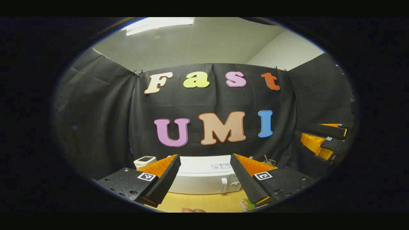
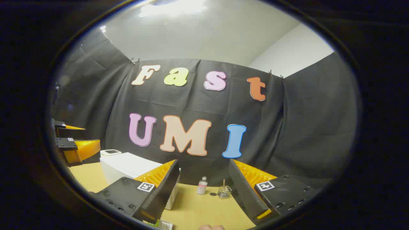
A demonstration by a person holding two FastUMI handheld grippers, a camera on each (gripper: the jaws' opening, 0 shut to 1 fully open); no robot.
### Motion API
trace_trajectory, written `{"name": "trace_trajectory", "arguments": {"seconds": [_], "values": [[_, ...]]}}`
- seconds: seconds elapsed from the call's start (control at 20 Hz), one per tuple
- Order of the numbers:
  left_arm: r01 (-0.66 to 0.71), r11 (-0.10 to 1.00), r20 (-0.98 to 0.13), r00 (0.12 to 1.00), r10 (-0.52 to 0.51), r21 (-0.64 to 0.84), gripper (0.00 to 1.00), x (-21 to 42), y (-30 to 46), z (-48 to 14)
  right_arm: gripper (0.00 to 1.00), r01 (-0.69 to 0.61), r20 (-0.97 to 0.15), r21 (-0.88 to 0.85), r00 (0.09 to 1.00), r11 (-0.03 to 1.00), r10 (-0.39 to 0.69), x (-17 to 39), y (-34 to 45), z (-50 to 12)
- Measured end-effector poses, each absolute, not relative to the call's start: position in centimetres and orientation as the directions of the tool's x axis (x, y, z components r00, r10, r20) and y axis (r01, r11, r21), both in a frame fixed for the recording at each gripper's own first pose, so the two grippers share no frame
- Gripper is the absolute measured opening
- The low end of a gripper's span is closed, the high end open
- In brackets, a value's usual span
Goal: Open the microwave oven with the left hand, put the food in, and close the microwave oven.
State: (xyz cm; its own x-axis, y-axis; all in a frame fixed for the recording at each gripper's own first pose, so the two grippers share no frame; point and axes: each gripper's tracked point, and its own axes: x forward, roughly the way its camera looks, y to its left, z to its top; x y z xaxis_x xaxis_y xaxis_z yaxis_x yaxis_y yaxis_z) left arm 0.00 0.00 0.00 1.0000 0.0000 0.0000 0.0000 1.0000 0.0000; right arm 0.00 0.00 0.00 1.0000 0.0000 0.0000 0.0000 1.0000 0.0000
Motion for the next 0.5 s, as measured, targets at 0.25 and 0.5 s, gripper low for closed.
{"name": "trace_trajectory", "arguments": {"seconds": [0.25,0.5], "values": [[0.009,1.0,-0.003,1.0,-0.009,0.014,0.96,0.1,-0.1,0.3,0.99,-0.01,0.006,0.007,1.0,1.0,0.01,0.2,0.0,0.3],[0.012,1.0,0.027,1.0,-0.012,0.017,0.95,0.2,-0.1,1.9,0.96,-0.002,0.028,-0.008,1.0,1.0,0.002,0.7,-0.9,1.4]]}}
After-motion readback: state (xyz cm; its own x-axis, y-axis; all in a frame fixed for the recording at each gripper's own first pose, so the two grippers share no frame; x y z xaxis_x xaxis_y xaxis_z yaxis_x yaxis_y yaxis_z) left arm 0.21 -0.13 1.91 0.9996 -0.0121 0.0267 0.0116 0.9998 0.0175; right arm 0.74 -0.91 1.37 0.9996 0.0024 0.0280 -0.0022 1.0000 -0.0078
